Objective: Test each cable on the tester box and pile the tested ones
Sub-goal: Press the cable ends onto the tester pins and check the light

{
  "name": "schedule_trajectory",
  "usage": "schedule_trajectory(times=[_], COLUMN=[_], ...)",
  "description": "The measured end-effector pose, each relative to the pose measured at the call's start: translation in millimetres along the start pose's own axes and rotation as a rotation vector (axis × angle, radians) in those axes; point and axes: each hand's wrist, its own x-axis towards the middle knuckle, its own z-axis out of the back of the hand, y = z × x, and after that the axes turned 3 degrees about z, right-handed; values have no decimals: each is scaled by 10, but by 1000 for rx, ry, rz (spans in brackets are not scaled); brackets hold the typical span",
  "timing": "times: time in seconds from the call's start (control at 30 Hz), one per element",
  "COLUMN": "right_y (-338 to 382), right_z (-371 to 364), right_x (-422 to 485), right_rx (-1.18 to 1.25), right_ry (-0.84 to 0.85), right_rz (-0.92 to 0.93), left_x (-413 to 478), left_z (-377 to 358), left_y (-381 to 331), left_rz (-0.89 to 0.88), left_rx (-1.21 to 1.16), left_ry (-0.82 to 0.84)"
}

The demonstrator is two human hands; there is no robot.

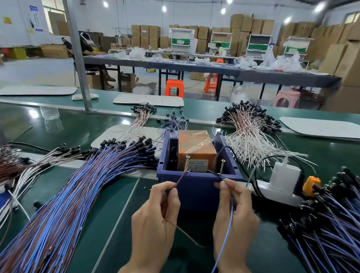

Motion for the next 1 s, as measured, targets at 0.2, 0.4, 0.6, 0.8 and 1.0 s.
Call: schedule_trajectory(times=[0.2,0.4,0.6,0.8,1.0], right_y=[-17,-34,-41,-3,7], right_z=[-23,-48,-47,-46,-43], right_x=[82,61,64,59,74], right_rx=[-3,0,28,50,15], right_ry=[-35,-10,8,-20,-22], right_rz=[-2,6,7,63,101], left_x=[1,3,17,17,22], left_z=[-13,-18,-15,-18,-18], left_y=[10,36,22,8,2], left_rz=[47,89,110,122,113], left_rx=[-41,-45,-27,-18,-12], left_ry=[4,0,0,4,1])
